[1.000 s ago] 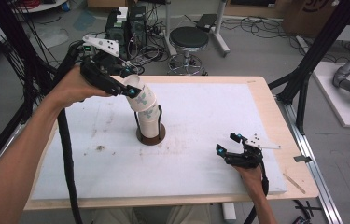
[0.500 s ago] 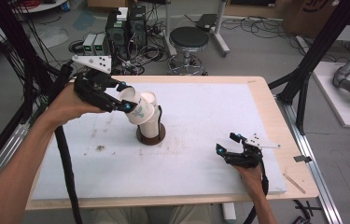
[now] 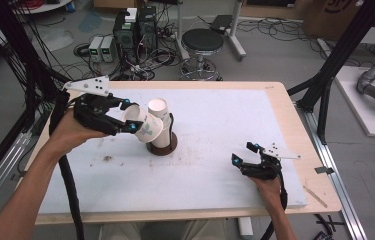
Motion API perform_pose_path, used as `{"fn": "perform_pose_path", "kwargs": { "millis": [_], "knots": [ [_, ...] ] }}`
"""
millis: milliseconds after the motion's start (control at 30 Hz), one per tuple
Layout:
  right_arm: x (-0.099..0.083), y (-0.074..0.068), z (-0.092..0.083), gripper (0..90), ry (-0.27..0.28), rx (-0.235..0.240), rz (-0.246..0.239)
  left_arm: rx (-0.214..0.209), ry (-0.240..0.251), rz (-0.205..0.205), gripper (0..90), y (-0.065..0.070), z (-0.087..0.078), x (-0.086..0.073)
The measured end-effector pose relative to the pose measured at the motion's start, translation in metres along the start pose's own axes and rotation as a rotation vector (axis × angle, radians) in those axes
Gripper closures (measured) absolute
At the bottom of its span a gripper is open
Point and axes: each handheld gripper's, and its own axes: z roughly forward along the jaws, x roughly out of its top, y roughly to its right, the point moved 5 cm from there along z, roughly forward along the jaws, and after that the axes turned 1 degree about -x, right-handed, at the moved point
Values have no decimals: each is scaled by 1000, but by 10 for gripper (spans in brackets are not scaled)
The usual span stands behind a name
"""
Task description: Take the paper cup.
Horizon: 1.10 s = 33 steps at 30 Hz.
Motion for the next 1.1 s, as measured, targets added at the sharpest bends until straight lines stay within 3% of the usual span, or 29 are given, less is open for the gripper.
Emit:
{"fn": "perform_pose_path", "kwargs": {
  "millis": [300, 567, 1100],
  "knots": [
    [0, 0, 0, 156, -1, 0, 6, 13, 41, -23, 368, 7, 4, -25],
    [0, 0, 0, 156, -2, 0, 6, 50, 84, -36, 369, 13, 5, -44],
    [0, 0, 0, 156, -2, -1, 5, 43, 120, -61, 368, 19, 12, -69]
  ]
}}
